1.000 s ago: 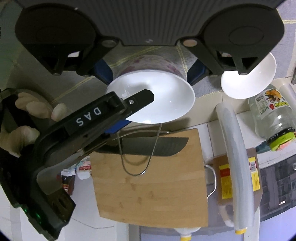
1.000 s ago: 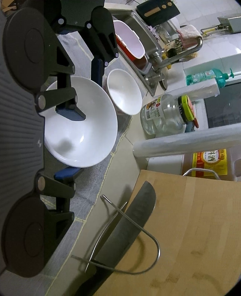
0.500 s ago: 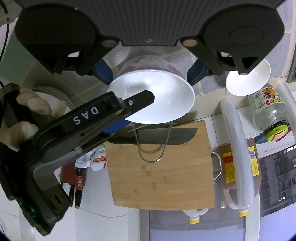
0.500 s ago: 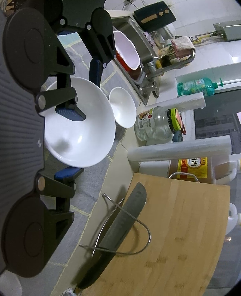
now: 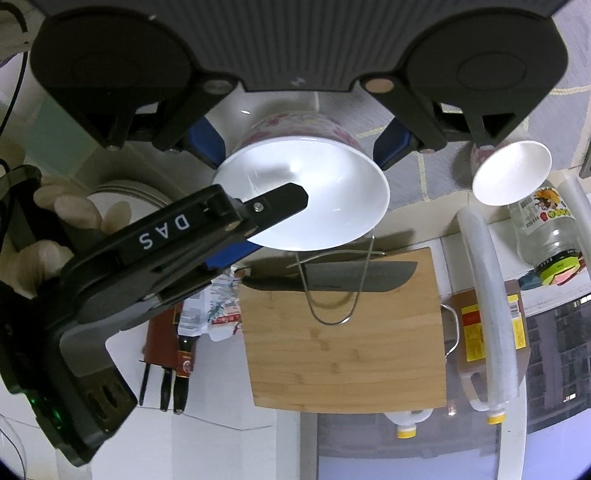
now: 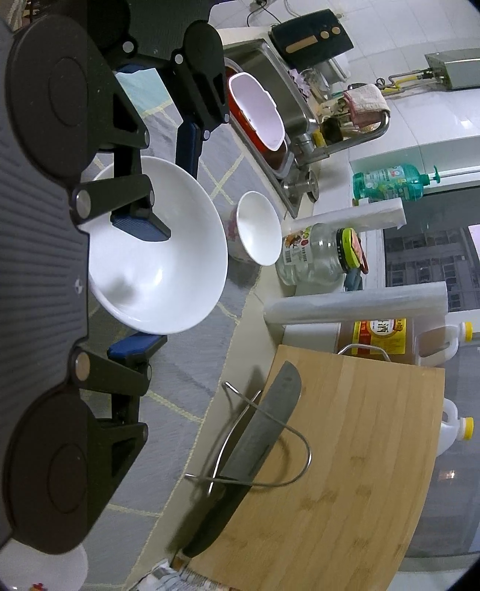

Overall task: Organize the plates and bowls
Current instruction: 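Lift the second bowl with the right gripper and carry it to the first bowl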

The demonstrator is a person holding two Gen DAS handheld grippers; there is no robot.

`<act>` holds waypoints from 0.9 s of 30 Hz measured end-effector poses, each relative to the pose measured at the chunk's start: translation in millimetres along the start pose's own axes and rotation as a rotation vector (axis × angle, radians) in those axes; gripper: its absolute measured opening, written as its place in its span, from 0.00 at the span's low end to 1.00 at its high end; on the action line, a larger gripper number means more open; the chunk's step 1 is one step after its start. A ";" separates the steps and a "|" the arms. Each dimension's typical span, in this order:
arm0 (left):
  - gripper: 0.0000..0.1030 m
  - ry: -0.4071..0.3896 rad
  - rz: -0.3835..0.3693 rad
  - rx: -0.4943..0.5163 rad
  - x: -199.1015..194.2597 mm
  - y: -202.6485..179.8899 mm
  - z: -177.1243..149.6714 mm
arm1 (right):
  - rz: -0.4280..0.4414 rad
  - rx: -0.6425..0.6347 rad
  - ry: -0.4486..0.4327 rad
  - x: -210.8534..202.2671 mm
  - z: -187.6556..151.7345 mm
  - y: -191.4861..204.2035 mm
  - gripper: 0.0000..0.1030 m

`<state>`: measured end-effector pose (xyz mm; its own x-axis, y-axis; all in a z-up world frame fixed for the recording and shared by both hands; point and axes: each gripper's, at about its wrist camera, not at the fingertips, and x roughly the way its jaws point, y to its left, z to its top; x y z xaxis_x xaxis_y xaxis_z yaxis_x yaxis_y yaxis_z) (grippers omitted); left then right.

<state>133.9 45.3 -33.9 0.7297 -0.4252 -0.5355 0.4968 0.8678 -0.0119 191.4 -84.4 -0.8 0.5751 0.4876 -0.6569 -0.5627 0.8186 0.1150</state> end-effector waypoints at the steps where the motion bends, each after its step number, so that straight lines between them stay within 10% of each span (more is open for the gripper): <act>1: 0.84 0.003 -0.001 0.001 -0.6 -1.8 -1.3 | 0.000 0.001 0.002 -1.3 -2.0 0.1 0.57; 27: 0.84 0.112 -0.048 0.016 6.2 -28.3 -28.8 | -0.017 0.035 0.076 0.2 -47.7 0.8 0.57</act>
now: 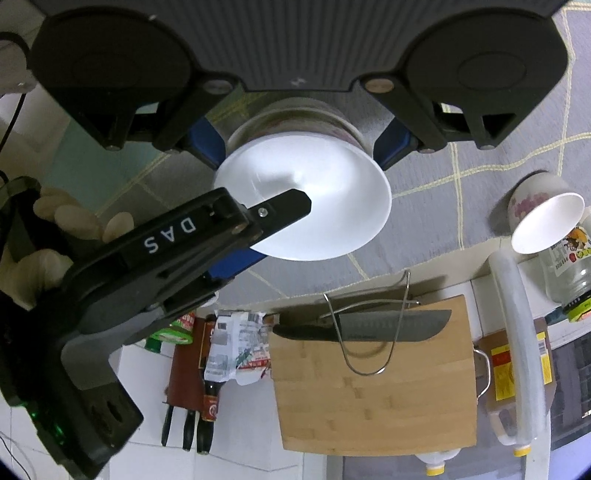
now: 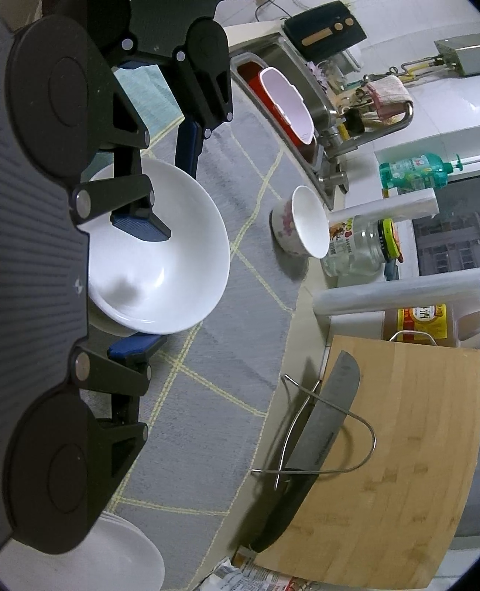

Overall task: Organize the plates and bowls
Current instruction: 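Lift the second bowl with the right gripper and carry it to the first bowl, then lower the second bowl into the first bowl and open the right gripper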

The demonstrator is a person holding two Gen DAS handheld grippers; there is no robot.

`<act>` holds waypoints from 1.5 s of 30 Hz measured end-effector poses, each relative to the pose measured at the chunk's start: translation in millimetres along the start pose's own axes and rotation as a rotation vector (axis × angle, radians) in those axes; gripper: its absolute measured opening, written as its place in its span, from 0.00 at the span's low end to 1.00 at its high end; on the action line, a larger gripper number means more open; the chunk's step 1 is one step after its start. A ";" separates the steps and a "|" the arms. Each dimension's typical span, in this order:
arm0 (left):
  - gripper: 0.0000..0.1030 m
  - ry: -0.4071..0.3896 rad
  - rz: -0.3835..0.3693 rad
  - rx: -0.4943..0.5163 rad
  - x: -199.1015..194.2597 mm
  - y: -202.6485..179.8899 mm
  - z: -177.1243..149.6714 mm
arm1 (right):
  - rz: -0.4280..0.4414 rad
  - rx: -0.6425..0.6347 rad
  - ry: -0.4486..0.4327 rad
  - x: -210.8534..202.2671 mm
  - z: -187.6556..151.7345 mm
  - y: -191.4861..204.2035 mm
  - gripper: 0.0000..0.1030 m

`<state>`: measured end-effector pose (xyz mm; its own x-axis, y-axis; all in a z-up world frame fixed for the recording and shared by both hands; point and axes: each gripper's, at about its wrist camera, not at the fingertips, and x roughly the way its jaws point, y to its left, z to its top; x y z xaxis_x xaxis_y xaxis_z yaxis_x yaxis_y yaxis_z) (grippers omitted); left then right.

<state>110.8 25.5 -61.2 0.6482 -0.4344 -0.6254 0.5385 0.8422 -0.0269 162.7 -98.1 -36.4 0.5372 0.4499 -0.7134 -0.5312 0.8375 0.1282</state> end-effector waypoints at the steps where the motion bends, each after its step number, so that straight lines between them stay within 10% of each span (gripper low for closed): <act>1: 0.84 0.002 0.001 0.003 0.1 -0.8 -0.5 | -0.002 -0.002 0.003 0.0 -0.2 0.3 0.57; 20: 0.92 0.026 0.026 0.069 4.9 -9.9 -3.5 | -0.011 -0.005 -0.007 -0.9 -2.6 -3.0 0.61; 28: 0.92 -0.025 0.017 0.059 -16.1 -4.1 -1.3 | -0.018 0.021 -0.036 -6.9 -2.9 -3.8 0.93; 45: 0.93 -0.033 -0.005 0.040 -11.7 -5.1 -4.3 | -0.034 0.065 -0.080 -21.5 -3.7 -16.8 1.00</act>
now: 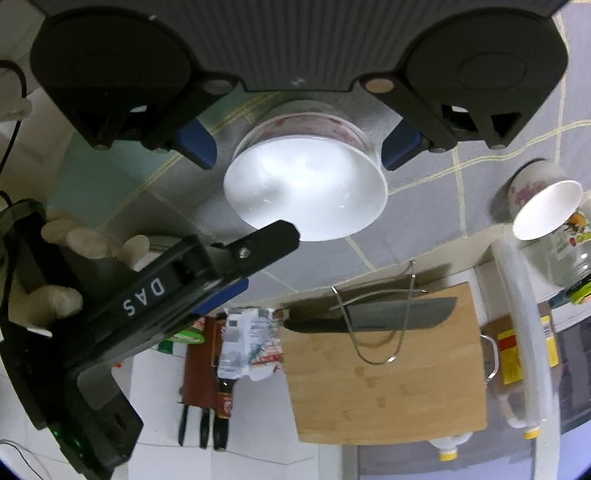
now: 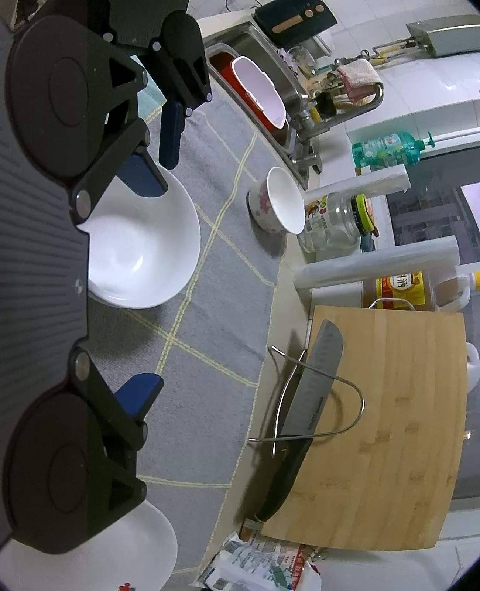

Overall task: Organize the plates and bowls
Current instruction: 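Lower the second bowl into the first bowl and open the right gripper, then move the right gripper to the last floral bowl and grasp its rim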

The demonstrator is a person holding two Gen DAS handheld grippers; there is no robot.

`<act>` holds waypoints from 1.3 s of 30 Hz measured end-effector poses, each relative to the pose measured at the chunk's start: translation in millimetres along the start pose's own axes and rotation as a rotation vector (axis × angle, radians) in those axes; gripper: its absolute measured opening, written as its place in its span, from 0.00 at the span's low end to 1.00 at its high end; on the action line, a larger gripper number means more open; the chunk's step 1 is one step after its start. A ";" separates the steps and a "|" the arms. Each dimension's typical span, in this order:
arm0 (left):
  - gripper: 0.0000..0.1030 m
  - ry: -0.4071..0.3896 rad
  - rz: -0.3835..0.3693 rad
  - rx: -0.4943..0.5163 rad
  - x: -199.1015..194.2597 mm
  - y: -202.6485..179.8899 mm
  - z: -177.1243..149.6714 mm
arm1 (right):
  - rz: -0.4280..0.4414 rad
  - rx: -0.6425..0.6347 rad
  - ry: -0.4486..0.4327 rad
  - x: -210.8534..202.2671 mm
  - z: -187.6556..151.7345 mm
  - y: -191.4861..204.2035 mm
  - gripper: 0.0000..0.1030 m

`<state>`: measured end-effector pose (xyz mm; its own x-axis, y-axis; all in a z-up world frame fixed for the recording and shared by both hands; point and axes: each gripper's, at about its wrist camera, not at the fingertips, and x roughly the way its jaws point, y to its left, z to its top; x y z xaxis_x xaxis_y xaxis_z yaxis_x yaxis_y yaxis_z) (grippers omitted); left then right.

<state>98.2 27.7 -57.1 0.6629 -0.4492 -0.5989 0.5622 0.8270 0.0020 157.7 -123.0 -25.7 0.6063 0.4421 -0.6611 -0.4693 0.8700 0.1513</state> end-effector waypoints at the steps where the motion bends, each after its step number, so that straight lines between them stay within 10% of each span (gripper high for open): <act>1: 0.93 -0.005 0.005 -0.011 -2.1 -0.2 0.0 | 0.003 -0.004 -0.003 -0.9 0.4 -0.9 1.00; 19: 0.93 0.019 0.457 -0.327 -42.7 45.7 -3.4 | 0.117 -0.140 0.018 22.5 42.1 3.1 1.00; 39: 0.93 0.024 0.372 -0.271 -3.1 191.2 -22.9 | -0.052 -0.093 0.036 92.8 111.6 86.5 1.00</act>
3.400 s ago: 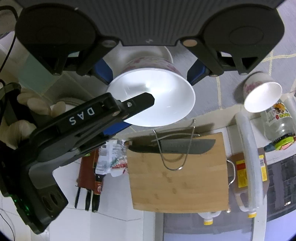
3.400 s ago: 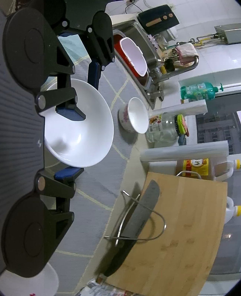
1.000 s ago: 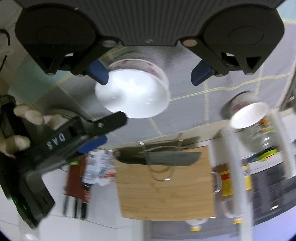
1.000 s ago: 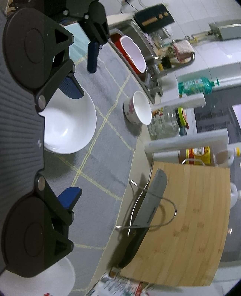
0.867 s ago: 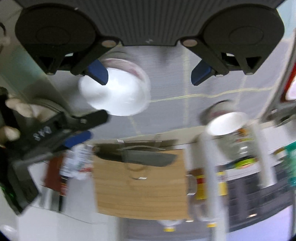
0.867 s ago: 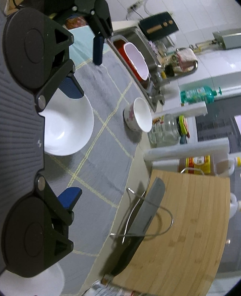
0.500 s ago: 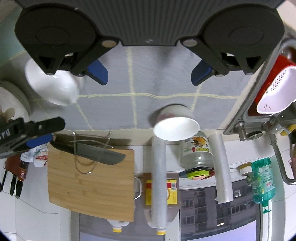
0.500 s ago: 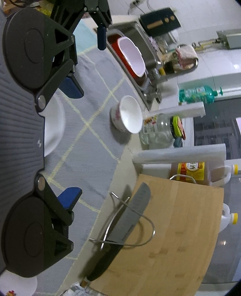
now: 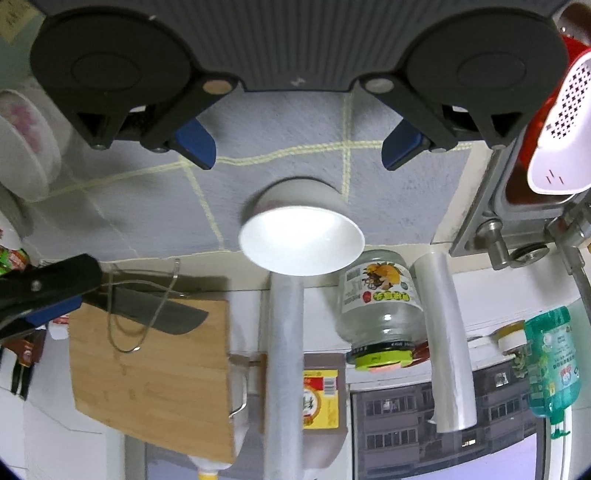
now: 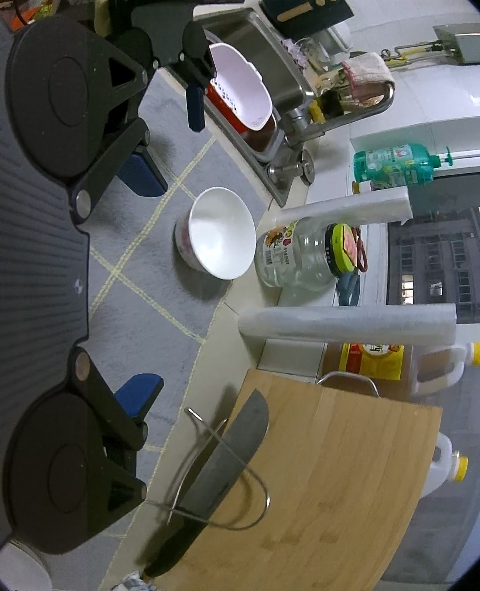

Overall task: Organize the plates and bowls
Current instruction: 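Move the right gripper to the last floral bowl and grasp its rim, then lift the last bowl with the right gripper and carry it to the bowl stack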

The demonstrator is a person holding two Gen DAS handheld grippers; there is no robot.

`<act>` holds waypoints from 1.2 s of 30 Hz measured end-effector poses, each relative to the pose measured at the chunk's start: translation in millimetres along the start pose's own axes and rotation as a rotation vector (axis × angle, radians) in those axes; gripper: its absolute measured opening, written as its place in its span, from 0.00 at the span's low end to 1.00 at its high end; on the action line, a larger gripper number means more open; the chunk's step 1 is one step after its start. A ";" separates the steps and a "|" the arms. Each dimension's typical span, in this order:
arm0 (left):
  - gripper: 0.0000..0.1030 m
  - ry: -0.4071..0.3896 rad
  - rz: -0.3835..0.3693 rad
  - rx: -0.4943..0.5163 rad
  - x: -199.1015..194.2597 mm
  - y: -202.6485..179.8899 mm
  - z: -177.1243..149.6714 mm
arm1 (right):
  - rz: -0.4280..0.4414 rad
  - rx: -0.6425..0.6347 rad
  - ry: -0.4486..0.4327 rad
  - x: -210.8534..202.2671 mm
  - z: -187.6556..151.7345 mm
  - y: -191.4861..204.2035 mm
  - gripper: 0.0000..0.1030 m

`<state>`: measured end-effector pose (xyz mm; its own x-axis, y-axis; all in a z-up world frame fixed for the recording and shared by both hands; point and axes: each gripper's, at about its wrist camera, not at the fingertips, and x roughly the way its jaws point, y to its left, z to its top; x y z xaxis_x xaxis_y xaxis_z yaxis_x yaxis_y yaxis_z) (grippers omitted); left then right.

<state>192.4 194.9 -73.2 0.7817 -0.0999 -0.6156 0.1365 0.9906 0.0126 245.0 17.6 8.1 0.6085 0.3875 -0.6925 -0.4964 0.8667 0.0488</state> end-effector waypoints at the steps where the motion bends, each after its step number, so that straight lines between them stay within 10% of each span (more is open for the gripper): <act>1: 0.93 0.010 0.008 0.001 6.1 1.7 1.2 | 0.002 -0.004 0.003 3.2 2.4 1.1 1.00; 36: 0.89 -0.012 -0.034 0.011 67.3 10.5 19.7 | 0.190 -0.096 0.140 147.2 63.8 7.4 0.97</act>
<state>258.4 196.7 -98.9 0.7839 -0.1346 -0.6061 0.1698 0.9855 0.0007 370.5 101.1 -47.6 0.4098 0.4876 -0.7709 -0.6543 0.7460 0.1241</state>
